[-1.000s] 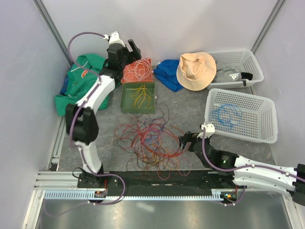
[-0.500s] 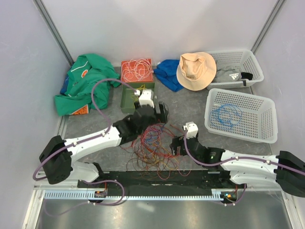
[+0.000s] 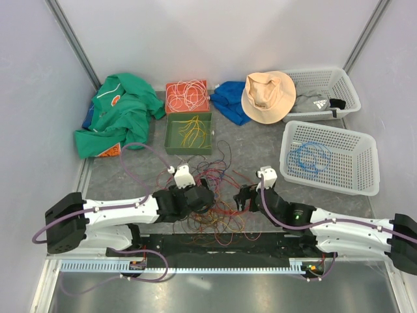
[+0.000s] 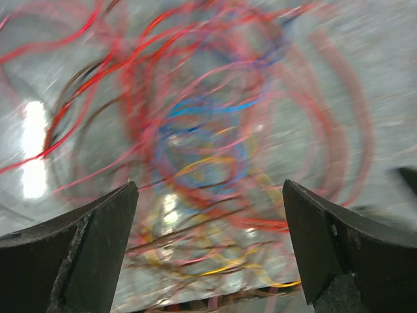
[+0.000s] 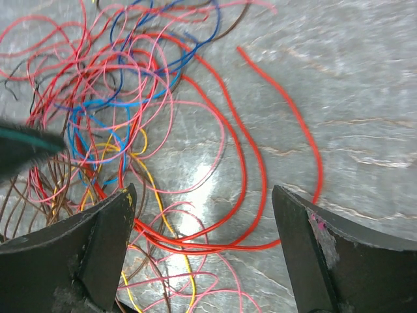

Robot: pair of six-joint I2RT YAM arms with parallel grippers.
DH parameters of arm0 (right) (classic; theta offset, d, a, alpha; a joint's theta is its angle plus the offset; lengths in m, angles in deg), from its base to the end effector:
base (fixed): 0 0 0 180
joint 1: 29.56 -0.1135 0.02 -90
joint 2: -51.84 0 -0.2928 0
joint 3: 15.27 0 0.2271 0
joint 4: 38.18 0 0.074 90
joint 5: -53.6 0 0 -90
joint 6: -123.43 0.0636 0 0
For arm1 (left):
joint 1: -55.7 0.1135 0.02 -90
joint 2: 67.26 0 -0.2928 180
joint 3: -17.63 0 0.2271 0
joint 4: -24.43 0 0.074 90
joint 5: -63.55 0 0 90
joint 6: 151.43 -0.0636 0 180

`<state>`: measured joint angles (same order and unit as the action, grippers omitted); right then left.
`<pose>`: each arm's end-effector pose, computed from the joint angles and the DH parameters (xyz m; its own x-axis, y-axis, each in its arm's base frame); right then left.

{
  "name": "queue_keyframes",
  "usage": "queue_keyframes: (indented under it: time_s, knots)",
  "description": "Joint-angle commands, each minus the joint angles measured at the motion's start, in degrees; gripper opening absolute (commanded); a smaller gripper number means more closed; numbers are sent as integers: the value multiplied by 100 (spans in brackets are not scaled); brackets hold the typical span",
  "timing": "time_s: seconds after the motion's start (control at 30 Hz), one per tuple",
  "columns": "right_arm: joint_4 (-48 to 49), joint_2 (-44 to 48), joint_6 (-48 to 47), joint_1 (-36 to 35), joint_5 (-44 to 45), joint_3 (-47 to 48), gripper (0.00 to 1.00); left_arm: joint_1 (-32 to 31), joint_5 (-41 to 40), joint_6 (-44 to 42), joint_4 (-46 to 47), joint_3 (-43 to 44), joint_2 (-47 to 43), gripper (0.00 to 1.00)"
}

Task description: Untangle the cables

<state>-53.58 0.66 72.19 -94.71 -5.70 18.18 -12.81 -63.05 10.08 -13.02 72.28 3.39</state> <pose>0.0969 0.1320 0.2021 -0.5551 0.0824 -0.8277 -0.3245 0.8948 0.3067 0.1143 -0.1869 0.2267 -0.6784 -0.3552 -0.6431 -0.0834 0.9070 -0.4129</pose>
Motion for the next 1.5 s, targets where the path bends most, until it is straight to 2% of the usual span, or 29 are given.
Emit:
queue_keyframes:
  time_s: [0.0, 0.1, 0.23, 0.33, 0.37, 0.5, 0.57, 0.6, 0.63, 0.67, 0.73, 0.77, 0.87, 0.97, 1.0, 1.1, 1.13, 1.23, 1.47]
  knots:
    - [-501, 388, 166, -25, 489, -46, 93, 4, 249, 804, 551, -479, -203, 100]
    - [-932, 792, 263, -25, 656, -20, 93, -4, 443, 497, 456, -15, 307, 100]
    - [-1222, 1503, 359, -33, 604, -90, 93, 13, 697, 522, 218, 434, 1378, 100]
    - [-1363, 1672, 456, -25, 517, -125, 92, 83, 821, 575, 218, 619, 1749, 95]
    - [-1381, 1681, 491, -25, 473, -143, 92, 162, 830, 592, 192, 689, 1959, 88]
    - [-1381, 1532, 518, -33, 437, -99, 92, 390, 883, 593, 69, 892, 2347, 68]
    - [-1390, 1497, 501, -25, 428, -55, 92, 513, 935, 628, 16, 875, 2435, 52]
    - [-1399, 1497, 492, -25, 428, -38, 92, 540, 970, 628, 7, 848, 2444, 49]
    - [-1390, 1497, 483, -33, 437, -38, 92, 575, 1023, 628, 16, 770, 2445, 27]
    - [-1399, 1497, 474, -25, 463, -29, 92, 628, 1041, 628, 7, 725, 2453, 22]
    - [-1364, 1488, 457, -25, 490, -11, 92, 681, 1146, 549, 16, 638, 2445, 2]
    - [-1363, 1471, 439, -25, 498, 6, 92, 707, 1164, 497, 7, 620, 2418, 2]
    - [-1346, 1365, 413, -33, 464, 103, 92, 708, 1208, -12, 7, 558, 2094, 2]
    - [-1285, 1303, 360, -25, 350, 199, 92, 681, 1243, -522, 191, 313, 1304, 2]
    - [-1250, 1312, 290, -25, 306, 217, 92, 681, 1295, -906, 357, 190, 719, 2]
    - [-1039, 1356, 115, -33, 121, 313, 92, 672, 1646, -1497, 1183, -504, -285, 2]
    - [-943, 1373, 62, -25, 51, 349, 92, 681, 1821, -1656, 1533, -845, -933, 2]
    - [-766, 1444, -158, -25, -37, 559, 93, 690, 2042, -2174, 1633, -1164, -2077, 2]
    - [-37, 1252, -501, -25, -756, 1113, 93, 690, 2420, -3448, 1772, -1559, -3820, 2]
